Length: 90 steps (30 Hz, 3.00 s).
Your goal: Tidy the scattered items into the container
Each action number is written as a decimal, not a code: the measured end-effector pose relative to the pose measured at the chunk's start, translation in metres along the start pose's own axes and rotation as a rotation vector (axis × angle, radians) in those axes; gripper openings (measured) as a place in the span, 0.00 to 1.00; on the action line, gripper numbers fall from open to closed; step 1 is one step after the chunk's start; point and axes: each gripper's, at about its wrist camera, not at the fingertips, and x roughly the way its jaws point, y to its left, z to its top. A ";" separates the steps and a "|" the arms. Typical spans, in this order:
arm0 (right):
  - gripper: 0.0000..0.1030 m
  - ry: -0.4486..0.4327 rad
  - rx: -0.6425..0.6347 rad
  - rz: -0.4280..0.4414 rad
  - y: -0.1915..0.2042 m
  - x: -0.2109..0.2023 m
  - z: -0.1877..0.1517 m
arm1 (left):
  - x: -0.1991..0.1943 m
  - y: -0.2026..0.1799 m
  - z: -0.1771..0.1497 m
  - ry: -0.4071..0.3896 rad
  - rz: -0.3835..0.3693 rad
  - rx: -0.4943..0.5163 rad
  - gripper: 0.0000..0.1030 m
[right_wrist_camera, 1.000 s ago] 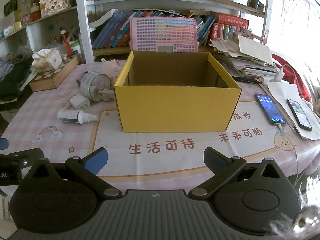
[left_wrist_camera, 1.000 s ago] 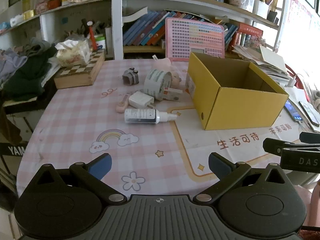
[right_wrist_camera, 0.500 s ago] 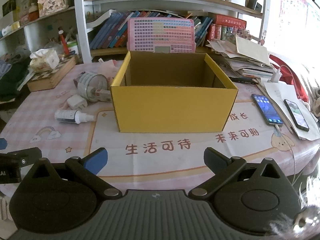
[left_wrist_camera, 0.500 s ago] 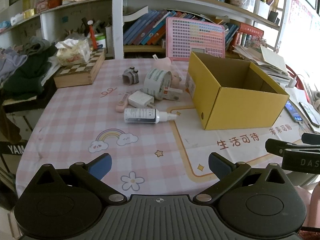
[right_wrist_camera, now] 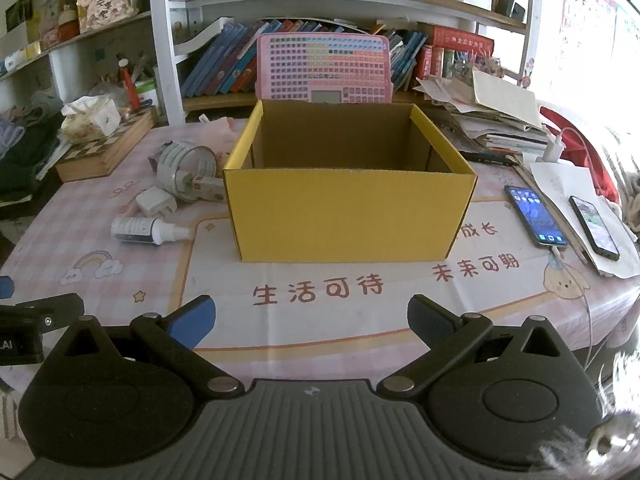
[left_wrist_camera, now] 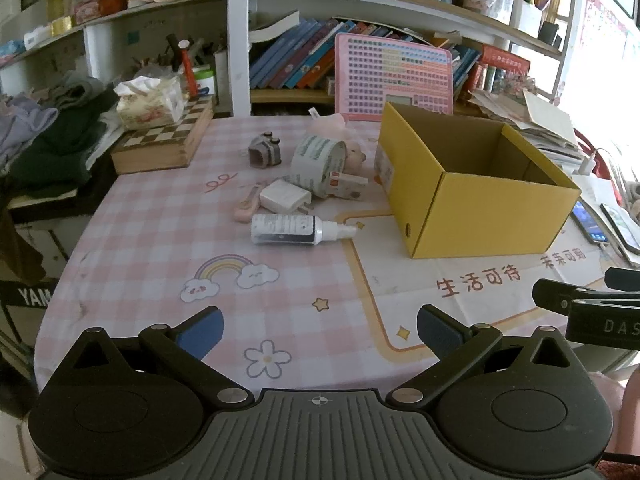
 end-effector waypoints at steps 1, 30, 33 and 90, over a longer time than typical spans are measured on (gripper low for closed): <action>1.00 0.001 0.001 0.000 0.000 0.000 0.000 | 0.000 0.000 0.000 0.000 0.001 0.000 1.00; 0.98 0.026 0.004 0.008 0.003 0.002 -0.002 | 0.000 0.004 -0.001 0.001 0.002 0.005 1.00; 0.98 0.030 0.006 0.009 0.004 0.003 -0.002 | 0.001 0.007 -0.001 0.001 0.003 0.004 1.00; 0.67 -0.106 -0.240 0.277 0.073 0.059 0.076 | 0.049 0.052 0.030 -0.053 0.127 -0.080 0.99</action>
